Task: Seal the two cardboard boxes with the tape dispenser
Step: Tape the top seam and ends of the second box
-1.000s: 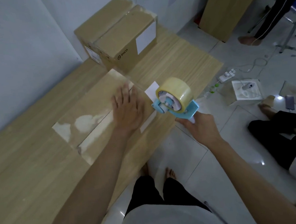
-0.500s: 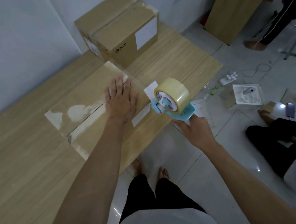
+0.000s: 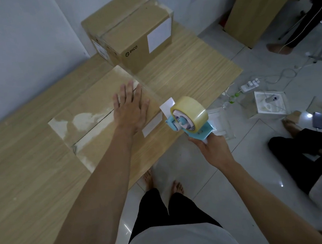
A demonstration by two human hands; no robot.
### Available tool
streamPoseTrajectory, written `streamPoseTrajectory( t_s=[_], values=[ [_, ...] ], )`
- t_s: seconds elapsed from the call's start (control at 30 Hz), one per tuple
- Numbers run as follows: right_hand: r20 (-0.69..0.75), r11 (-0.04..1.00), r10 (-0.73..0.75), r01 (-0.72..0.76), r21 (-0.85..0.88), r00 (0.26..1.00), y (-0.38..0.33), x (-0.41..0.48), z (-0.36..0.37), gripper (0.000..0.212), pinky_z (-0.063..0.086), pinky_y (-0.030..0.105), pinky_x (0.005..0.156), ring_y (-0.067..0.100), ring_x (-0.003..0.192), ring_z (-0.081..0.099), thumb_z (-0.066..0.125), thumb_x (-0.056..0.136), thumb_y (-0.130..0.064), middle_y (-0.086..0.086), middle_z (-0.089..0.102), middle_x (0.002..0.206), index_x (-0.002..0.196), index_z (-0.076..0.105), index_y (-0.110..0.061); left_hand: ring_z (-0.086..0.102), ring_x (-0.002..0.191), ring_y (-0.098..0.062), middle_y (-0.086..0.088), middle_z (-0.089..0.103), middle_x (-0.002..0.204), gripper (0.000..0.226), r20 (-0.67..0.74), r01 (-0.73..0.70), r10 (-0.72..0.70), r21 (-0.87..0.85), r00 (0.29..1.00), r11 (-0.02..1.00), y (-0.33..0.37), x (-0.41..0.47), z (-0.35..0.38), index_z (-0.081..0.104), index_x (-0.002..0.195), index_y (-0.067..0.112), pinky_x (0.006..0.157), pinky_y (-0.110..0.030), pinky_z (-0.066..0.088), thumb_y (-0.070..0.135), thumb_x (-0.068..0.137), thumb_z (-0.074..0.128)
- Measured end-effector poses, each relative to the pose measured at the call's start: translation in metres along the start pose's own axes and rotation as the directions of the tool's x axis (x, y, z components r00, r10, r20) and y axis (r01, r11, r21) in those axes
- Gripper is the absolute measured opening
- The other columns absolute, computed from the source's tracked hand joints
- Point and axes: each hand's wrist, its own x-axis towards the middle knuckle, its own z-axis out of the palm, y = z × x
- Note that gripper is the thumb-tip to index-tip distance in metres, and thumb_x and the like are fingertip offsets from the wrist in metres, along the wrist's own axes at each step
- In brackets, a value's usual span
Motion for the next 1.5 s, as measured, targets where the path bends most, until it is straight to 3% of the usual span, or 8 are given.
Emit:
streamPoseTrajectory(
  t_s=[0.4,0.53,0.73,0.93,1.13,1.27,1.4,1.5],
  values=[
    [0.241,0.975,0.079,-0.025,-0.220,0.967,0.042,-0.009,0.015,0.082,0.056,0.037,0.066,0.034,0.077,0.071,0.042,0.080,-0.085,0.013,0.073,0.084,0.107,0.064,-0.011,-0.010,0.157,-0.026,0.001,-0.009,0.171,0.069,0.001,0.038,-0.038,0.004,0.999,0.999,0.001,0.012,0.003,0.002,0.163,0.025,0.126,-0.053,-0.001,0.059,0.104,0.005],
    [0.176,0.983,0.154,-0.134,-0.123,0.972,0.047,-0.041,0.028,0.054,0.040,0.026,0.057,0.035,0.067,0.070,0.070,0.083,-0.060,0.016,0.072,0.073,0.092,0.067,-0.007,-0.006,0.158,-0.027,0.000,-0.006,0.171,0.068,-0.017,0.032,-0.032,0.015,0.999,0.999,-0.001,0.013,0.007,0.006,0.163,0.023,0.126,-0.053,0.001,0.058,0.105,0.007],
    [0.092,0.997,0.077,-0.079,0.017,0.993,0.014,0.006,0.013,0.037,0.040,0.025,0.060,0.024,0.074,0.069,0.068,0.091,-0.051,0.007,0.074,0.083,0.097,0.068,-0.014,-0.005,0.158,-0.027,-0.001,-0.004,0.172,0.068,-0.022,0.027,-0.027,0.023,0.999,0.999,0.000,0.019,0.003,0.007,0.163,0.022,0.126,-0.051,0.000,0.058,0.105,0.009],
    [-0.036,0.991,-0.121,0.123,0.046,0.992,-0.005,0.039,-0.009,0.066,0.035,0.016,0.059,0.025,0.082,0.072,0.051,0.087,-0.072,0.004,0.077,0.091,0.107,0.073,-0.014,-0.001,0.158,-0.020,0.002,0.007,0.171,0.069,0.011,0.036,-0.034,-0.208,0.999,0.977,-0.007,0.023,-0.011,0.025,0.160,0.027,0.126,-0.049,-0.002,0.059,0.102,0.040],
    [-0.079,0.974,-0.056,0.071,0.214,0.995,-0.036,0.069,-0.044,0.035,0.037,0.001,0.058,0.003,0.071,0.061,0.072,0.089,-0.045,-0.011,0.065,0.077,0.097,0.071,-0.011,0.045,0.138,-0.032,-0.009,0.048,0.151,0.047,-0.097,0.021,-0.053,-0.307,0.994,0.951,-0.010,0.025,-0.036,0.059,0.137,0.020,0.114,-0.049,0.037,0.031,0.092,0.066],
    [-0.047,0.952,-0.049,0.061,0.299,0.998,-0.062,0.089,-0.047,0.034,0.048,0.024,0.062,0.007,0.058,0.059,0.067,0.090,-0.054,-0.017,0.060,0.054,0.069,0.060,-0.027,0.057,0.118,-0.030,-0.009,0.060,0.131,0.032,-0.173,0.051,-0.138,-0.429,0.975,0.902,0.003,0.012,-0.037,0.065,0.125,0.015,0.102,-0.043,0.046,0.021,0.095,0.054],
    [0.006,0.914,-0.047,0.041,0.405,0.999,-0.096,0.112,-0.036,0.061,0.052,0.028,0.060,0.015,0.043,0.060,0.059,0.096,-0.053,0.007,0.059,0.045,0.054,0.056,-0.008,0.052,0.125,-0.032,-0.009,0.056,0.136,0.046,-0.211,0.098,-0.187,-0.373,0.959,0.923,-0.008,0.012,-0.030,0.059,0.131,0.015,0.107,-0.046,0.039,0.026,0.087,0.049],
    [0.005,0.878,-0.066,0.056,0.476,0.998,-0.125,0.134,-0.027,0.065,0.051,0.026,0.060,0.016,0.044,0.059,0.056,0.099,-0.049,0.010,0.058,0.044,0.051,0.055,-0.005,0.023,0.149,-0.038,-0.018,0.028,0.161,0.061,-0.148,0.348,-0.387,-0.234,0.910,0.908,-0.026,0.031,-0.027,0.037,0.150,0.016,0.119,-0.059,0.014,0.046,0.097,0.043]
  ],
)
